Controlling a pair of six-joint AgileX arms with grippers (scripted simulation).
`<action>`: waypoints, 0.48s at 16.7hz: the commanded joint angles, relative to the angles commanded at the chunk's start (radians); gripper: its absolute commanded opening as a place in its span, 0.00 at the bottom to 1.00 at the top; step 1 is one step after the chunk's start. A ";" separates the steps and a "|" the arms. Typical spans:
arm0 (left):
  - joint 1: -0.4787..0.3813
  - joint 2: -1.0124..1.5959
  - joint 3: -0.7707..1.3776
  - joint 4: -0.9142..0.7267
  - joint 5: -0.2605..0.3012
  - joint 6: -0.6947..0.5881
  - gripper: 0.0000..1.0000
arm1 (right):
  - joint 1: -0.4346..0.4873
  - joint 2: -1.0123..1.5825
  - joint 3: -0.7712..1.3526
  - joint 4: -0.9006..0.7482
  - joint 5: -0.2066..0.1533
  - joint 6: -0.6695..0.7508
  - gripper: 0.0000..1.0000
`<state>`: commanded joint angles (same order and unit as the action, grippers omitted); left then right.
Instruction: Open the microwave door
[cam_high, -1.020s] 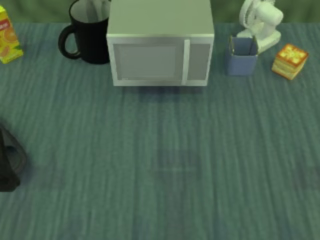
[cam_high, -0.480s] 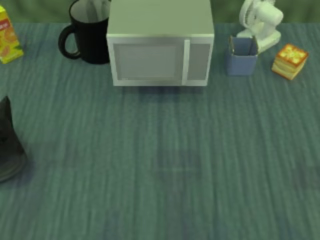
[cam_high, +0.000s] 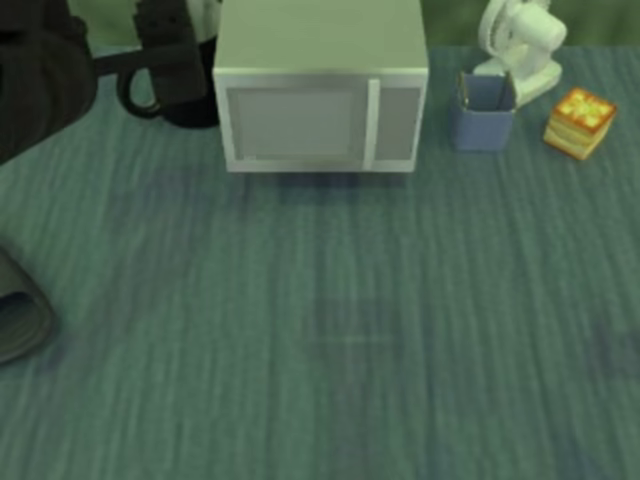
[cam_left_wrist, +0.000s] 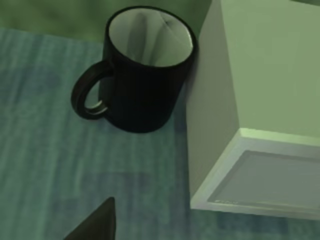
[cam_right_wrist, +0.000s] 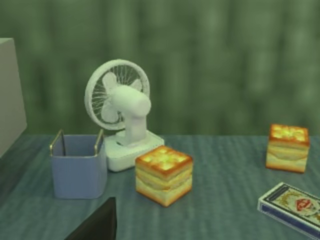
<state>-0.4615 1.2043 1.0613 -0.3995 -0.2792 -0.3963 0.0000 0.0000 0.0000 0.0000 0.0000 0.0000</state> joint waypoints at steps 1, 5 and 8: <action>-0.038 0.108 0.092 -0.030 -0.022 -0.034 1.00 | 0.000 0.000 0.000 0.000 0.000 0.000 1.00; -0.175 0.503 0.425 -0.146 -0.104 -0.156 1.00 | 0.000 0.000 0.000 0.000 0.000 0.000 1.00; -0.256 0.727 0.606 -0.223 -0.151 -0.222 1.00 | 0.000 0.000 0.000 0.000 0.000 0.000 1.00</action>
<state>-0.7173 1.9314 1.6672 -0.6223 -0.4300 -0.6186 0.0000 0.0000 0.0000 0.0000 0.0000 0.0000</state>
